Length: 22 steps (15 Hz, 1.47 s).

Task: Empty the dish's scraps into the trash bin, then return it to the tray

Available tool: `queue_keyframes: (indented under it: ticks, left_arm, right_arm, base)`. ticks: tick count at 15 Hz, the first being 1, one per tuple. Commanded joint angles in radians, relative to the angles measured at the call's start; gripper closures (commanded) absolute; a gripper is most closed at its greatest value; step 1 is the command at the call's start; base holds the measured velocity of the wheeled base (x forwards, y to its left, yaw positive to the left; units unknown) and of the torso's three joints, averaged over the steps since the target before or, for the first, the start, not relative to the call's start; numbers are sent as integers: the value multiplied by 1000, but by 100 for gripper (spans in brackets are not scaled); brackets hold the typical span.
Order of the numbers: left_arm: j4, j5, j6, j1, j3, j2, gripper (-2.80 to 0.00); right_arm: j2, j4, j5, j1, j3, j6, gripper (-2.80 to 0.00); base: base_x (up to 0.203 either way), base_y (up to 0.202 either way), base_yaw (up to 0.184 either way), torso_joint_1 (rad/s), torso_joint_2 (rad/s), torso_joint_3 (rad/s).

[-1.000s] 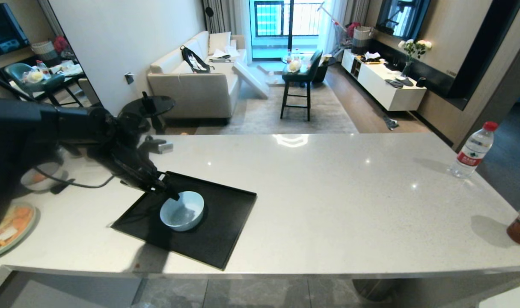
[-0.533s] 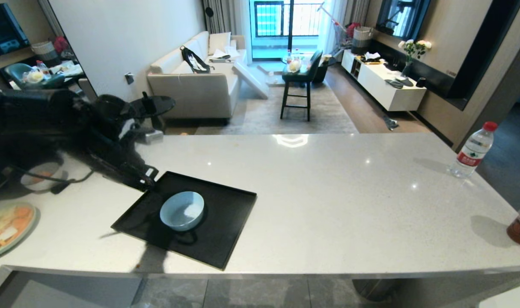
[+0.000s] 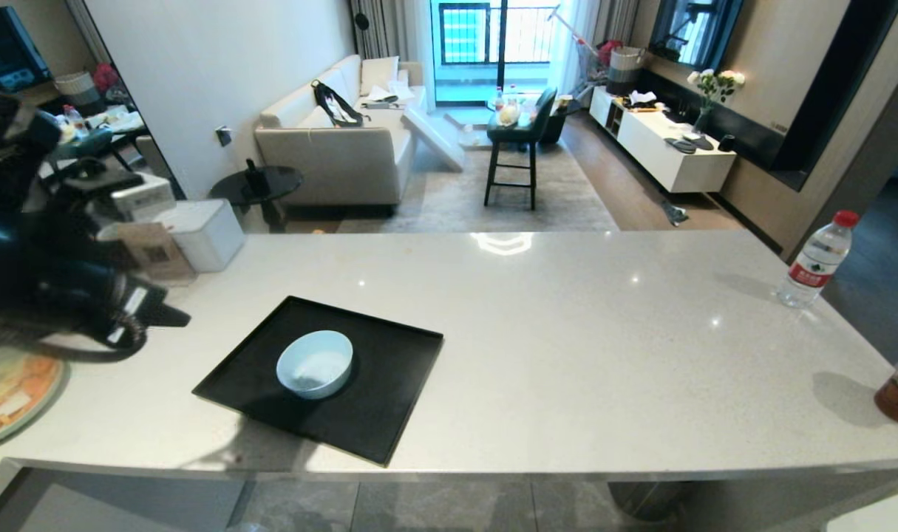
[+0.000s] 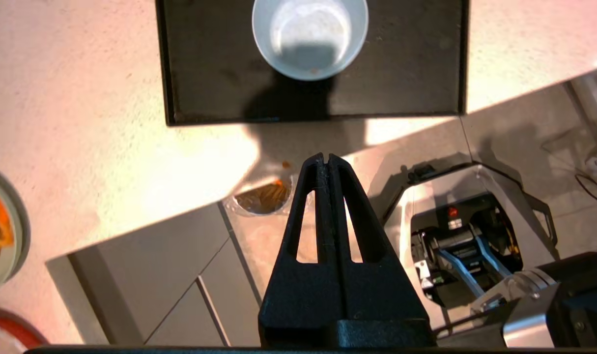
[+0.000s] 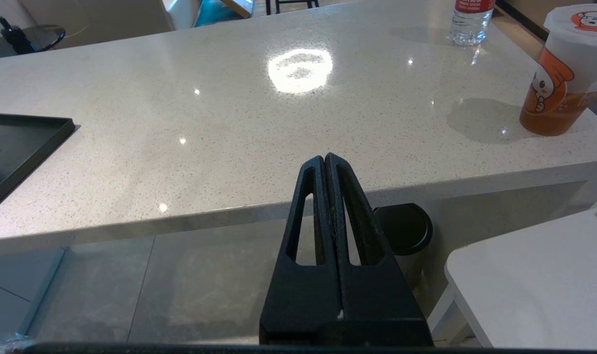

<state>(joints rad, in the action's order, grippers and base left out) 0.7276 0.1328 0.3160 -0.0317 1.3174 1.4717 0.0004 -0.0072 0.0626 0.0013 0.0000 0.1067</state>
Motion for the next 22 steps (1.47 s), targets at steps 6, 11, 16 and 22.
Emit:
queue_keyframes:
  ticks: [6,11,16,22]
  left_arm:
    - [-33,-3,-112,41,-503,-879,0]
    - [-239,-73,-240,38,-934,-1403,0]
    - [-507,-97,-286,35,-1198,-1470,0]
    - [-720,-111,-296,35,-1308,-1470,0]
  right_arm:
    - [0,0,0,0,0,1,0]
    - [0,0,0,0,0,1,0]
    - [0,0,0,0,0,1,0]
    - [0,0,0,0,0,1,0]
  base:
    - [0,0,0,0,0,0]
    - [0,0,0,0,0,0]
    - [0,0,0,0,0,0]
    - [0,0,0,0,0,0]
